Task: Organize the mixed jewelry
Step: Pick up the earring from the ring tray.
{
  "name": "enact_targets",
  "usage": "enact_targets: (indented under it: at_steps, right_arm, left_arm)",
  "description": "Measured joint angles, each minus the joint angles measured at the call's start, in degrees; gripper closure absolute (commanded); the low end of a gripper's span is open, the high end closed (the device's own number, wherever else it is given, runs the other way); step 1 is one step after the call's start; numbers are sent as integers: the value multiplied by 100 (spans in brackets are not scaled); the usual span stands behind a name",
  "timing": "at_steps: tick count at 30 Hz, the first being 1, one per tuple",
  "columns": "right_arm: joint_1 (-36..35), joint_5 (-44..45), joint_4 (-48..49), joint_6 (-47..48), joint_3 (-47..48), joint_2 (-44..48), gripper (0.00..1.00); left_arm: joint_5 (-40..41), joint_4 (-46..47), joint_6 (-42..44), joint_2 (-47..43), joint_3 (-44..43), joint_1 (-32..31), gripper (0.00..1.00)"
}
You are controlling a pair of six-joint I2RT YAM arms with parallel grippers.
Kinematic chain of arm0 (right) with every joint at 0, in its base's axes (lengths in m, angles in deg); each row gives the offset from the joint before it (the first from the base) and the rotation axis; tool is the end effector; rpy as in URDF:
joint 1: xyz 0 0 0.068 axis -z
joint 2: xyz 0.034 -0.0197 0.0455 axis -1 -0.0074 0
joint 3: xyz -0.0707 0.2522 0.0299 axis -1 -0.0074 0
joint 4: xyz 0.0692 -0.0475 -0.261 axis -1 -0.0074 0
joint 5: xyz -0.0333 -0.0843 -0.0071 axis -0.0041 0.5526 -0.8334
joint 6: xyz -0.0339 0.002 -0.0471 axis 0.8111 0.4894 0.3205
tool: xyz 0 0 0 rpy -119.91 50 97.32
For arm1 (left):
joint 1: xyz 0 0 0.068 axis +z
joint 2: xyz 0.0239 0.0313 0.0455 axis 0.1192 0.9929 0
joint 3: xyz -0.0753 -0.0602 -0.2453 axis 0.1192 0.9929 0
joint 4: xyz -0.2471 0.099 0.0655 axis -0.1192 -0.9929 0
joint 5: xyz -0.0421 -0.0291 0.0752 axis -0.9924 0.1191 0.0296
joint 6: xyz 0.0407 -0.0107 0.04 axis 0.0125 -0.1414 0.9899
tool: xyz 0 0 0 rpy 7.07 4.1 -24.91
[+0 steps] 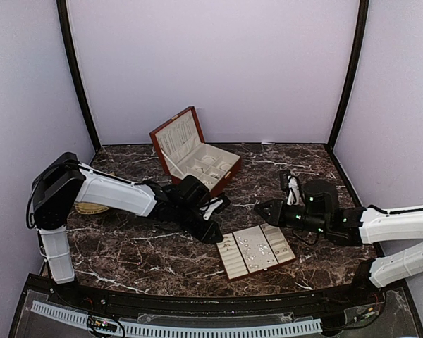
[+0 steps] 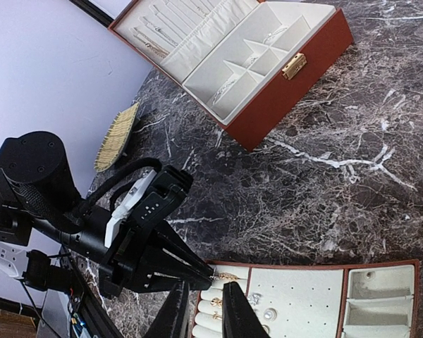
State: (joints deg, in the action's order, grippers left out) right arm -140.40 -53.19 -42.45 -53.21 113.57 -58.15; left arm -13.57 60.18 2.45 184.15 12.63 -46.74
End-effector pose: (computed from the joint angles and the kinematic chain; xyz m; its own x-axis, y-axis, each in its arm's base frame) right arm 0.1665 0.2027 0.1947 -0.6988 0.2724 -0.6615 -0.3743 0.6488 0.6625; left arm 0.2297 -0.3369 0.1322 -0.6691 0.4818 -0.5658 0.7397 0.5051 -0.4446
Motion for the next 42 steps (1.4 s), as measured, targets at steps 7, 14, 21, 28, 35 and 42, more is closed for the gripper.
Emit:
enact_targets:
  at_steps: [7, 14, 21, 28, 35, 42]
  right_arm:
    - [15, -4, 4, -15, -81, 72, 81]
    - [33, -4, 46, -48, -142, 103, 81]
    - [33, -22, 90, -83, -179, 120, 81]
    - [37, -275, 125, 17, -179, 208, 80]
    - [37, -999, 284, 269, -179, 284, 80]
    - [28, -2149, 1014, 280, -179, 199, 75]
  left_arm:
    - [98, -17, -13, 33, -35, -7, 86]
    - [201, -42, -70, 83, -96, -11, 96]
    - [142, -24, -83, 90, -96, -11, 100]
    - [-170, -15, -216, -205, 79, 7, 100]
    - [-901, 284, -575, -1062, 479, 105, 100]
    - [-1982, 1303, -1364, -1589, 953, 319, 100]
